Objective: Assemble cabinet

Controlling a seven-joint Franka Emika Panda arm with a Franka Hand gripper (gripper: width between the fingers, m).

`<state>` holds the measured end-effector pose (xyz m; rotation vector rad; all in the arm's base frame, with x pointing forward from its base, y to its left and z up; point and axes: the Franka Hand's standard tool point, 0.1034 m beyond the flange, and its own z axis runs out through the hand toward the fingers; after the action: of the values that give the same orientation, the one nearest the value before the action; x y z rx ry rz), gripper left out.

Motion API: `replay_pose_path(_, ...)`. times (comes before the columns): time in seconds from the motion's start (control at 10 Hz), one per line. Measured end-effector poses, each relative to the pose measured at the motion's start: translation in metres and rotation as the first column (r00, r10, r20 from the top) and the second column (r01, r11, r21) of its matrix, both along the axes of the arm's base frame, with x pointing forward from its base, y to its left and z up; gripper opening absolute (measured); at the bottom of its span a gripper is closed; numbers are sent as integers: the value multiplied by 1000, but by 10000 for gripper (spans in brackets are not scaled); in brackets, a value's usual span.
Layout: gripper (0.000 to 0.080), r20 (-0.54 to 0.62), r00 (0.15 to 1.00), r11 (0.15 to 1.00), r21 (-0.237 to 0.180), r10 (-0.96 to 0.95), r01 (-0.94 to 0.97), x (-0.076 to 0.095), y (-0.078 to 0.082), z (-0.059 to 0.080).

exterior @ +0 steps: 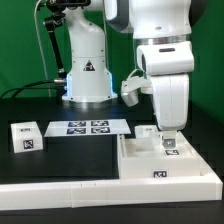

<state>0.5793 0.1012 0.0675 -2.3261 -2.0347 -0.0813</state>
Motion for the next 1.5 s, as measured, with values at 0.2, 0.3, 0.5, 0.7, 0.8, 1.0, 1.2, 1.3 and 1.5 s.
replay_pose_path(0.2, 791, 17, 1000, 1000, -3, -11, 11, -7, -2, 8)
replay_pose_path(0.3, 797, 33, 999, 1000, -4, -24, 24, -16, -2, 11)
replay_pose_path(0.5, 797, 62, 996, 998, -3, -63, 63, -39, -4, 17)
replay_pose_path(0.7, 797, 63, 994, 996, -8, -87, 87, -63, -7, 17)
replay_pose_path(0.8, 797, 64, 994, 996, -15, -83, 85, -77, -10, 20)
replay_pose_path(1.0, 797, 53, 996, 997, -24, -70, 72, -110, -11, 15)
replay_pose_path(1.2, 797, 37, 998, 998, -21, -59, 60, -133, -10, 2)
replay_pose_path(1.3, 797, 37, 998, 998, -15, -55, 56, -145, -10, -6)
replay_pose_path(1.5, 797, 37, 998, 999, -1, -54, 54, -163, -3, -16)
